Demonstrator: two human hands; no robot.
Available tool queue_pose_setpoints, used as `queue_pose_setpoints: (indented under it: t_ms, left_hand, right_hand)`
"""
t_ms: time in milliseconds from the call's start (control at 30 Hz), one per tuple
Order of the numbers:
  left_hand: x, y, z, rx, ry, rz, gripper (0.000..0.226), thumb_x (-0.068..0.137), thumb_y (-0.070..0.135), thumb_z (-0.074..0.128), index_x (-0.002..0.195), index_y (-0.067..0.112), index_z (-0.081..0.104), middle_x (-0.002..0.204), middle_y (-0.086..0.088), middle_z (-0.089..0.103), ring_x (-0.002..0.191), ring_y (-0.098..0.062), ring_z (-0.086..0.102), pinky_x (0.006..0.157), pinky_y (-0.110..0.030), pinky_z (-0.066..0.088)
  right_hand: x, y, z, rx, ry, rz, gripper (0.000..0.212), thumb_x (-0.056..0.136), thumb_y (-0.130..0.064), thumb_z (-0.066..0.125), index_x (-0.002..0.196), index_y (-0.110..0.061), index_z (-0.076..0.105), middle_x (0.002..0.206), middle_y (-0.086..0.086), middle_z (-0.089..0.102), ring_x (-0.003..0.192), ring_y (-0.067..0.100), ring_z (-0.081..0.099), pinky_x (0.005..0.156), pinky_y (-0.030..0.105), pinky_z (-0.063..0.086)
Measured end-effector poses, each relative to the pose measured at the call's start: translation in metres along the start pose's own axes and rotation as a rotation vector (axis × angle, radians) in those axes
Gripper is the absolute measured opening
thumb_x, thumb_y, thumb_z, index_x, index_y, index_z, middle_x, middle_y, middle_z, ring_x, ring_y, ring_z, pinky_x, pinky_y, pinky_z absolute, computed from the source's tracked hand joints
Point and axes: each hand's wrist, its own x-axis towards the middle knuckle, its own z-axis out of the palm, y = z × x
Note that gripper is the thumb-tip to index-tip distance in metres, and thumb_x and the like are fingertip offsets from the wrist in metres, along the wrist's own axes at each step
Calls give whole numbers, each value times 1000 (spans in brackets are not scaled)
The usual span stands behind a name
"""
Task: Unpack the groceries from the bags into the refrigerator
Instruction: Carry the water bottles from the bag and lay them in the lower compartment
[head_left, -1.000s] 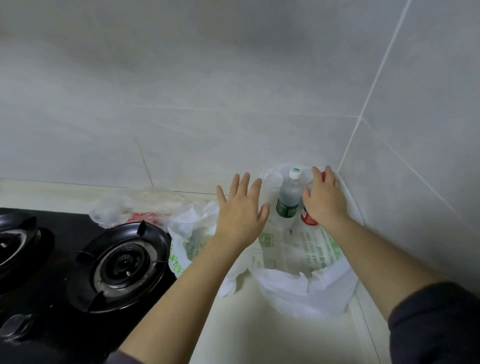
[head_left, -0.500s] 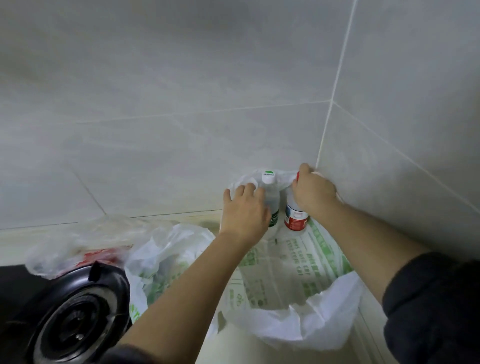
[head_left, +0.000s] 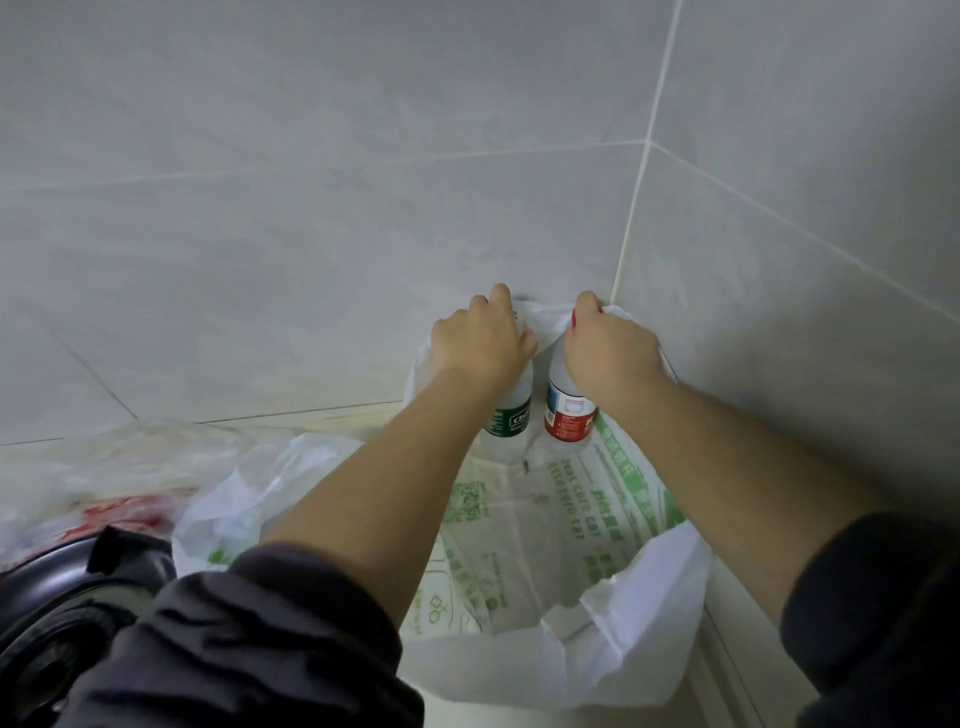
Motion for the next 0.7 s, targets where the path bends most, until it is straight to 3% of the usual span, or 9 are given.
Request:
queue_pose_setpoints:
  t_ms: [133,233,333,400,533,700]
  left_hand:
    - [7,5,4,-73,-21,-64,22,96,32,40,109,14,42,92,-6,57,78,-29,51,64,-33,34]
    - [1,9,8,-86,-2,-70,19,95,33,43,102,16,37,76,-1,46,73,-26,46,60,-32,30]
    - [-6,12,8,-159,-22,-85,22,94,33,46,96,16,32,72,0,44,67,-24,45,56,-31,30]
    - [-12,8,4,-265,-26,-127,24,92,33,49,95,13,35,71,0,45,65,-24,45,51,-31,30]
    - [-32,-5,-16,-544,87,-187,29,89,36,55,97,11,44,80,-5,53,75,-30,53,60,-32,38]
    - [-58,-20,-61,-728,228,-209,29,85,35,60,88,9,48,70,-2,50,66,-25,46,55,-32,35]
  right_hand:
    - [2,2,4,-14,32,-16,33,97,-16,43,128,-3,40,104,13,61,99,33,58,63,36,30]
    - [5,3,8,-16,44,-26,33,99,-17,42,129,-3,39,99,12,59,98,33,57,61,35,29]
    - [6,5,9,-19,70,-28,33,98,-16,43,128,-2,39,88,6,50,95,32,58,57,34,25]
    - [5,5,10,-30,77,-32,35,96,-16,45,128,-3,39,90,7,55,94,31,58,52,31,21]
    - [7,3,11,-33,70,-38,38,95,-15,44,131,-2,37,91,9,58,92,32,57,57,34,26]
    - [10,7,11,-34,78,-57,35,102,-23,39,128,-1,39,104,16,60,96,37,57,63,38,34]
